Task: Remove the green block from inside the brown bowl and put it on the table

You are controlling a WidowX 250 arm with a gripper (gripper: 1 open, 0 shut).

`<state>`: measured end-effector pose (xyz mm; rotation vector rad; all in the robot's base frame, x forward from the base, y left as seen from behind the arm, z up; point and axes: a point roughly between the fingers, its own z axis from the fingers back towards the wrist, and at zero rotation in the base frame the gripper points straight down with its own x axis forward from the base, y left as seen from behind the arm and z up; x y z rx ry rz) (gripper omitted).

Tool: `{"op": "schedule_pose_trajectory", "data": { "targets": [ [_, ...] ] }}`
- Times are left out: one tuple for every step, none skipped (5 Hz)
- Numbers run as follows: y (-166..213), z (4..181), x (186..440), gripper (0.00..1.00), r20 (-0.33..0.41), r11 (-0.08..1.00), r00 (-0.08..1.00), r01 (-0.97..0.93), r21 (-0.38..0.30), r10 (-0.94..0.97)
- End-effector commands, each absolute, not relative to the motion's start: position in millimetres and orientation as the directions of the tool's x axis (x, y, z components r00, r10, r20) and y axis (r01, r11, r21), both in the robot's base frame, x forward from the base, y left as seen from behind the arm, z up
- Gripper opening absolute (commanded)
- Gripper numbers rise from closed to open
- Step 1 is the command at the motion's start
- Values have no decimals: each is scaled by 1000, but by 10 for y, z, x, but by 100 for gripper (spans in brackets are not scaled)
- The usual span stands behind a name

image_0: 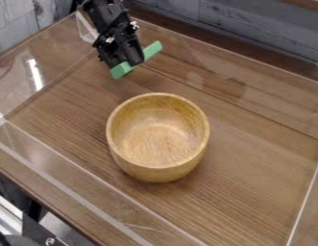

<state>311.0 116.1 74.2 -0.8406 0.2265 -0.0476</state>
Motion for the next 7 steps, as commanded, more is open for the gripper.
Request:
{"op": "schedule_pose_trajectory", "data": {
  "targets": [
    [1241, 902, 3155, 0, -139, 678, 983, -24, -735, -117],
    [1250, 894, 3158, 0, -146, 671, 982, -31, -741, -116],
    [1257, 890, 3158, 0, -154, 664, 981, -39, -746, -115],
    [1261, 888, 3157, 0, -163, 658, 980, -48, -751, -114],
    [1264, 886, 3155, 0, -173, 652, 978, -58, -756, -114],
    [1268, 883, 3153, 0, -181, 645, 977, -66, -761, -113],
    [1271, 880, 3150, 0, -191, 639, 975, -76, -766, -113]
  ]
}}
